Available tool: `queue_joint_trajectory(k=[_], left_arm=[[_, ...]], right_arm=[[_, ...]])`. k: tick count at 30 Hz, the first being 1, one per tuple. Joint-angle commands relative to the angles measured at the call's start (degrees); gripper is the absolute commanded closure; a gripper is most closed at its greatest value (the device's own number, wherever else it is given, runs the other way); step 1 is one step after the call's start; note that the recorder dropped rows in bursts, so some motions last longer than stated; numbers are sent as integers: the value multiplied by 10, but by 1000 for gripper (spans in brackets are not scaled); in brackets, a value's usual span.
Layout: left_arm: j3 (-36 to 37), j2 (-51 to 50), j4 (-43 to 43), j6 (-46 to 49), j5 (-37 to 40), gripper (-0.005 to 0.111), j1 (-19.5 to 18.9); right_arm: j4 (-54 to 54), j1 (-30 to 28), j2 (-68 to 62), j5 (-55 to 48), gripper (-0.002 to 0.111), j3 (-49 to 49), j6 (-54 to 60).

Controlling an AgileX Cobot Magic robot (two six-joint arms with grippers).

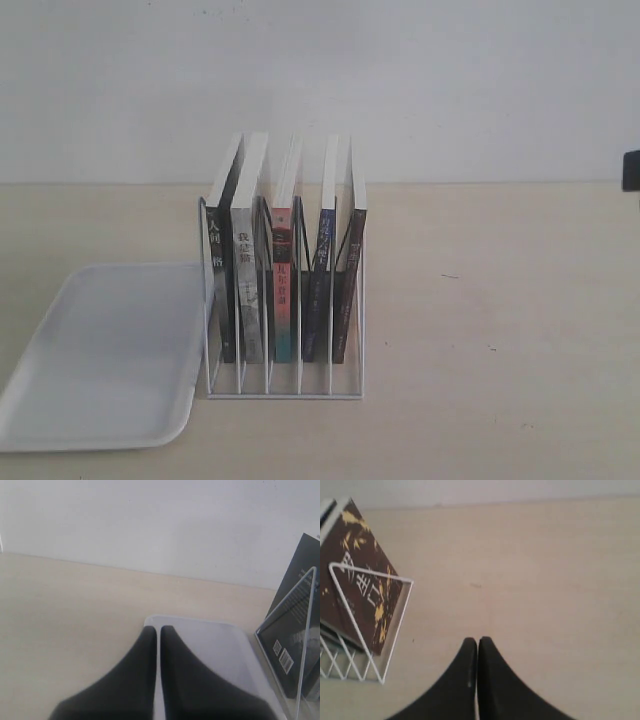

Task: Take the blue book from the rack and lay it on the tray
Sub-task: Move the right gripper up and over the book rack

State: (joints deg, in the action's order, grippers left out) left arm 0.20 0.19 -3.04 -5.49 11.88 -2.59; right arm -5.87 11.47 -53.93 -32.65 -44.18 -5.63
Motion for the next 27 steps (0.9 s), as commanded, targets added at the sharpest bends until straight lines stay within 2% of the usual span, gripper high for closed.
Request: queue_joint_trajectory(k=[1, 7, 15, 27], left_arm=[[-2, -2, -6, -4, -4, 103, -2], [-2, -2, -6, -4, -4, 103, -2], [-2, -2, -6, -4, -4, 103, -2], [-2, -2, -6, -4, -4, 103, -2]], right_arm=[[-59, -1, -20, -42, 108, -5, -3], [-96, -1, -21, -97, 108, -7, 97], [-118, 26, -89, -231, 108, -76, 108], [-155, 162, -188, -158, 108, -80, 117]])
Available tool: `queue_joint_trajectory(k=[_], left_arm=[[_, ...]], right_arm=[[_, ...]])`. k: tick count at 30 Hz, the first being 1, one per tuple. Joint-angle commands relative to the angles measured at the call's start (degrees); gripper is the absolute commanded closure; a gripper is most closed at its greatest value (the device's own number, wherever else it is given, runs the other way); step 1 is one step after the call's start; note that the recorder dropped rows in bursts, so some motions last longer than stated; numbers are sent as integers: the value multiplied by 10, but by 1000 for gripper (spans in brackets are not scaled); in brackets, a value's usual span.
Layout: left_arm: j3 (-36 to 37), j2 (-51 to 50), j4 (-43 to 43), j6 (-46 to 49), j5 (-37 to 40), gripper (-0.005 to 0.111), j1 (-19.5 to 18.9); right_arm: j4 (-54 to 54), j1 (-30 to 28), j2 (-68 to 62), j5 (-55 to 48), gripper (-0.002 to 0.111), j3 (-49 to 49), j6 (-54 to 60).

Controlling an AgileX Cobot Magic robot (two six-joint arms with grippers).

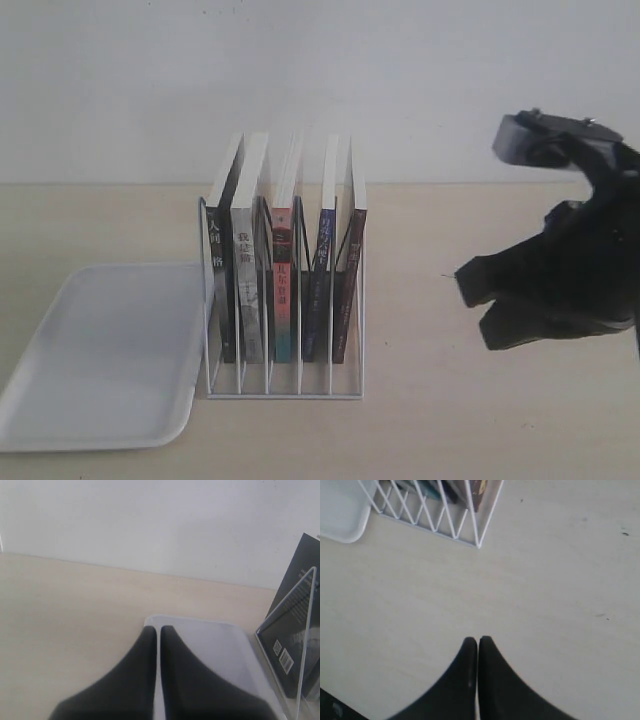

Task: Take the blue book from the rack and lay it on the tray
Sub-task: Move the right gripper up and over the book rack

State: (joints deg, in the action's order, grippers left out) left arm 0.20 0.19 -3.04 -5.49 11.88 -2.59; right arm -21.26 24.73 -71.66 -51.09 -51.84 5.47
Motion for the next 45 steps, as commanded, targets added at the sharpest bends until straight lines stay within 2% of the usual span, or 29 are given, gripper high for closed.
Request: queue_joint_trajectory(k=[1, 9, 15, 19, 29, 31, 36, 41, 45], left_arm=[[-2, -2, -6, -4, -4, 103, -2], [-2, -2, -6, -4, -4, 103, -2], [-2, -2, -6, -4, -4, 103, -2], [-2, -2, -6, -4, -4, 103, -2], [-2, -2, -6, -4, -4, 103, -2], [-2, -2, -6, -4, -4, 103, -2], [-2, -2, -6, -4, -4, 103, -2], [-2, -2, -6, -4, -4, 103, -2], [-2, -2, -6, -4, -4, 103, -2]], right_arm=[[-1, 34, -11, 33, 108, -3, 7], [-1, 38, -11, 62, 108, -3, 21], [40, 38, -11, 21, 108, -4, 26], [44, 38, -11, -47, 108, -70, 11], [65, 38, -11, -75, 108, -166, -21], [65, 38, -11, -76, 105, -176, -21], [65, 39, -44, -90, 81, -216, -30], [65, 39, -116, -102, 80, -263, -47], [76, 63, -168, -105, 80, -319, -47]])
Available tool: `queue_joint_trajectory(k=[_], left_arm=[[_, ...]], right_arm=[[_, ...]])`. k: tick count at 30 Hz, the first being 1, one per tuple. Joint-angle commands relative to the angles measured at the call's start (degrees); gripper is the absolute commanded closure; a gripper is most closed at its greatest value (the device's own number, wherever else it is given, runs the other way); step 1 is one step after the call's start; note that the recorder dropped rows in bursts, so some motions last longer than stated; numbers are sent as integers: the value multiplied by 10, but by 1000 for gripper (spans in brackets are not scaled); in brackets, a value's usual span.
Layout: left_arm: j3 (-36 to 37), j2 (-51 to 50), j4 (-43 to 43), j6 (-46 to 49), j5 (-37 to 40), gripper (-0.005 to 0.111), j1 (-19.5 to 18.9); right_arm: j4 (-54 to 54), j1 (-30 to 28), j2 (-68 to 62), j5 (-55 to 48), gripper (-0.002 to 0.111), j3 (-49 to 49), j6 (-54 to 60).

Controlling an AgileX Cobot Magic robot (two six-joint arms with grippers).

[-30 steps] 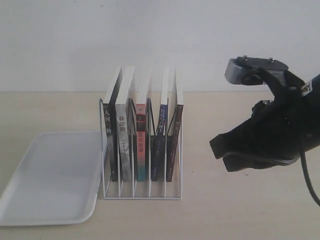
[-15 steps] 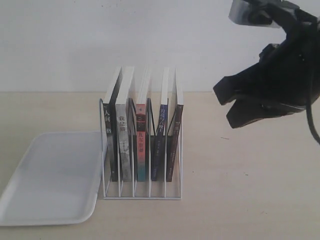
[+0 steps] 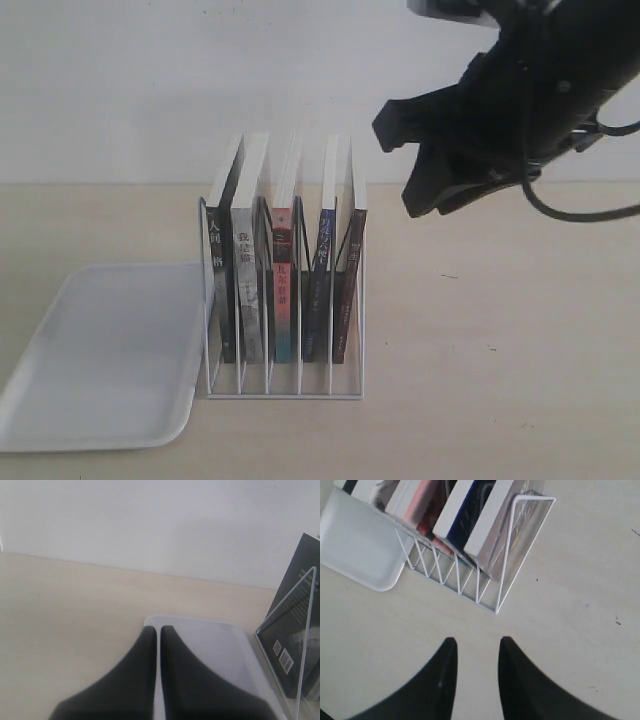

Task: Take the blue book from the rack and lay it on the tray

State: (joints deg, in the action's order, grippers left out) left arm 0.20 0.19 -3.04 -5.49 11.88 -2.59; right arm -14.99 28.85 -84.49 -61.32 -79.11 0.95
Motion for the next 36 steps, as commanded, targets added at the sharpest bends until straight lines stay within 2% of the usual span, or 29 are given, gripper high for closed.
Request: queue_joint_trajectory(k=[1, 8, 13, 26, 34, 36], left_arm=[[-2, -2, -6, -4, -4, 103, -2], [-2, -2, -6, -4, -4, 103, -2], [-2, -2, -6, -4, -4, 103, -2], [-2, -2, -6, -4, -4, 103, -2], [-2, -2, -6, -4, -4, 103, -2], [-2, -2, -6, -4, -4, 103, -2]], right_arm=[[20, 32, -52, -3, 80, -63, -6], [155, 71, -128, -32, 80, -166, -111], [165, 71, -163, -32, 80, -199, -121], [234, 70, -189, 27, 80, -200, -156], [237, 70, -210, 55, 80, -200, -156], [237, 70, -217, 58, 74, -200, -156]])
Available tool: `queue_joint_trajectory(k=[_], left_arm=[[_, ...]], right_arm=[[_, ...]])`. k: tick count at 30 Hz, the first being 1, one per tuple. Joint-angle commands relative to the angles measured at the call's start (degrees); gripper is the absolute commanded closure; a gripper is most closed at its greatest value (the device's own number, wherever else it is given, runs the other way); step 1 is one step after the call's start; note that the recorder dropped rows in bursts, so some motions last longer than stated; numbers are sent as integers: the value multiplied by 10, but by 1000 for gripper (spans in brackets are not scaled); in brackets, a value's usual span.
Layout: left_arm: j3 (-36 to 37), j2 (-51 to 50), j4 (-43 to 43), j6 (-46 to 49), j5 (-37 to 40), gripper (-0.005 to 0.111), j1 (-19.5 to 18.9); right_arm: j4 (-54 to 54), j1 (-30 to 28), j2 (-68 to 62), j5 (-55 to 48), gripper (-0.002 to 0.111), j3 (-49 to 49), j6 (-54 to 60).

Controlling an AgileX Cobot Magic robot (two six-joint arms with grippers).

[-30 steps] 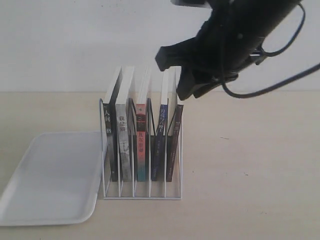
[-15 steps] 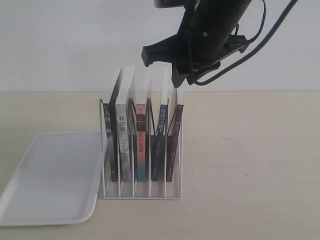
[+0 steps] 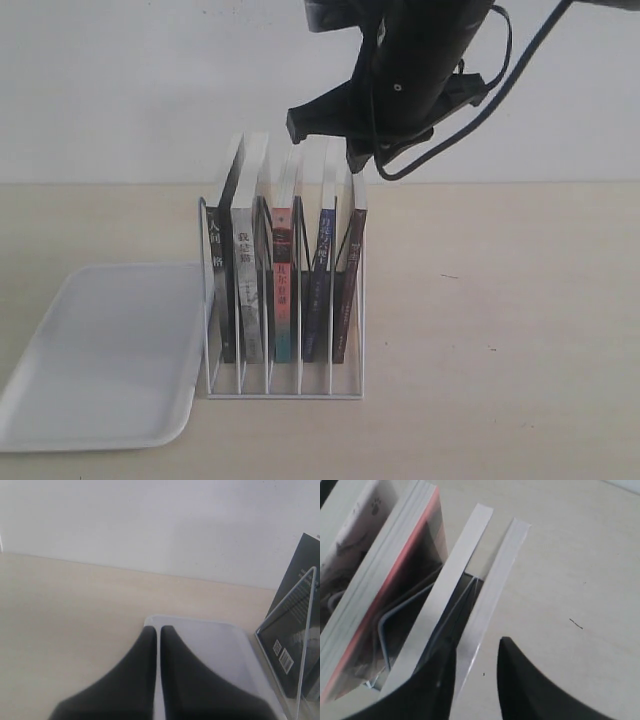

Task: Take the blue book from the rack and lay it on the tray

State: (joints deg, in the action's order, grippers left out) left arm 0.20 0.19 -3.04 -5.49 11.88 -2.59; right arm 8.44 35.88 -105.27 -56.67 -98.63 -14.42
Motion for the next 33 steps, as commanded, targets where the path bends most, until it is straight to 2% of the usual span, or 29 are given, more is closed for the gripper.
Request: queue_joint_trajectory(k=[1, 3, 4, 6, 11, 31, 33], left_arm=[[-2, -2, -6, -4, -4, 103, -2], [-2, -2, -6, -4, -4, 103, -2], [-2, -2, -6, -4, -4, 103, -2], [-2, -2, -6, -4, -4, 103, -2], [-2, -2, -6, -4, -4, 103, -2], [-2, -2, -6, -4, -4, 103, -2], [-2, -2, -6, -4, -4, 103, -2]], right_arm=[[3, -1, -11, 11, 69, -5, -3], [4, -1, -14, 13, 57, -5, -3], [4, -1, -14, 14, 55, -5, -3], [4, -1, -14, 18, 56, -5, -3], [2, -1, -19, 21, 68, -5, -3], [-2, -1, -54, 26, 68, -5, -7], [-2, -1, -54, 27, 71, -5, -7]])
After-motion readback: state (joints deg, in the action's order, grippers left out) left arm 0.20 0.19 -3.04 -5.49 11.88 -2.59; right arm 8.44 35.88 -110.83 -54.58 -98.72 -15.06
